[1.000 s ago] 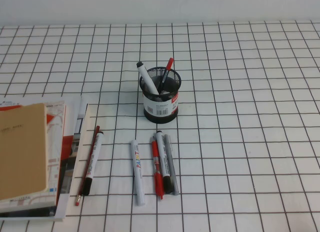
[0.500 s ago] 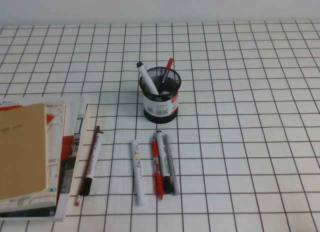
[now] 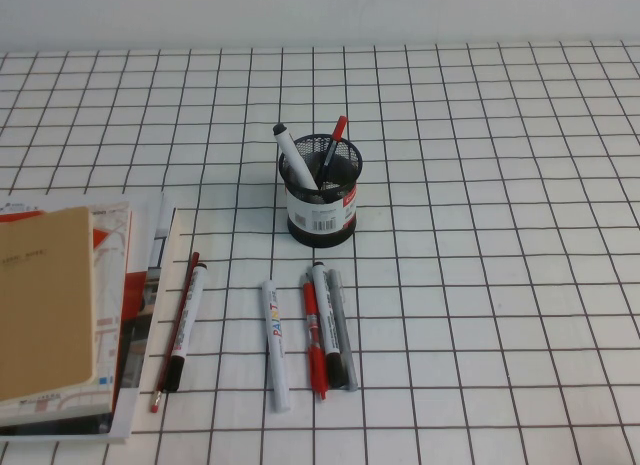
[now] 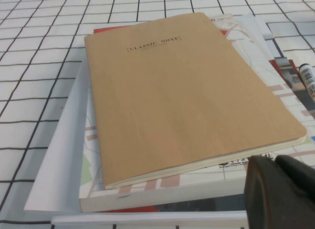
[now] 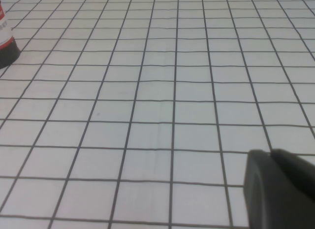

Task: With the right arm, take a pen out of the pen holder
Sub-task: 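Take a marker out of the pen holder and lay it on the table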

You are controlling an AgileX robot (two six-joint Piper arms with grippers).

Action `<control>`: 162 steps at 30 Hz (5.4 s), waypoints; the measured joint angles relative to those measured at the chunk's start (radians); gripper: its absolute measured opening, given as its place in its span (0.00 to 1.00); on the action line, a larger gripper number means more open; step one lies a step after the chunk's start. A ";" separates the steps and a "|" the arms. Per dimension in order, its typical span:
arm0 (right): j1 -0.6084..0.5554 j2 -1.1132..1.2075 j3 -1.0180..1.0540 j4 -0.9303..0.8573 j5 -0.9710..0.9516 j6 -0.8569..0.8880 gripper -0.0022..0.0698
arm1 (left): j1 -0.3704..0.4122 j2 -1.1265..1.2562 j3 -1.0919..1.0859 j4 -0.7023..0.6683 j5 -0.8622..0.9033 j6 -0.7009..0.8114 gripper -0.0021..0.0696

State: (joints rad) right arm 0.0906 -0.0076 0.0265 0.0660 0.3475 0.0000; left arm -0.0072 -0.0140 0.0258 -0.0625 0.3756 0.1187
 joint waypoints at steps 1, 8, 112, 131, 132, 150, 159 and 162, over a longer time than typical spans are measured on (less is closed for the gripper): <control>0.000 0.000 0.000 0.000 0.000 0.000 0.01 | 0.000 0.000 0.000 0.000 0.000 0.000 0.02; 0.000 0.000 0.000 0.019 -0.027 0.000 0.01 | 0.000 0.000 0.000 0.000 0.000 0.000 0.02; 0.598 2.045 -1.516 0.219 -0.511 -0.420 0.54 | 0.000 0.000 0.000 0.000 0.000 0.000 0.02; 0.570 2.167 -1.633 0.217 -0.481 -0.422 0.54 | 0.000 0.000 0.000 0.000 0.000 0.000 0.02; 0.570 2.175 -1.643 0.217 -0.481 -0.422 0.54 | 0.000 0.000 0.000 0.000 0.000 0.000 0.02; 0.568 2.189 -1.668 0.219 -0.463 -0.422 0.21 | 0.000 0.000 0.000 0.000 0.000 0.000 0.02; 0.568 2.125 -1.668 0.225 -0.403 -0.412 0.20 | 0.000 0.000 0.000 0.000 0.000 0.000 0.02; 0.568 2.050 -1.668 0.227 -0.377 -0.389 0.20 | 0.000 0.000 0.000 0.000 0.000 0.000 0.02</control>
State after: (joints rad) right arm 0.6586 2.0425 -1.6416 0.2931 -0.0292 -0.3891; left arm -0.0072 -0.0140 0.0258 -0.0625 0.3756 0.1187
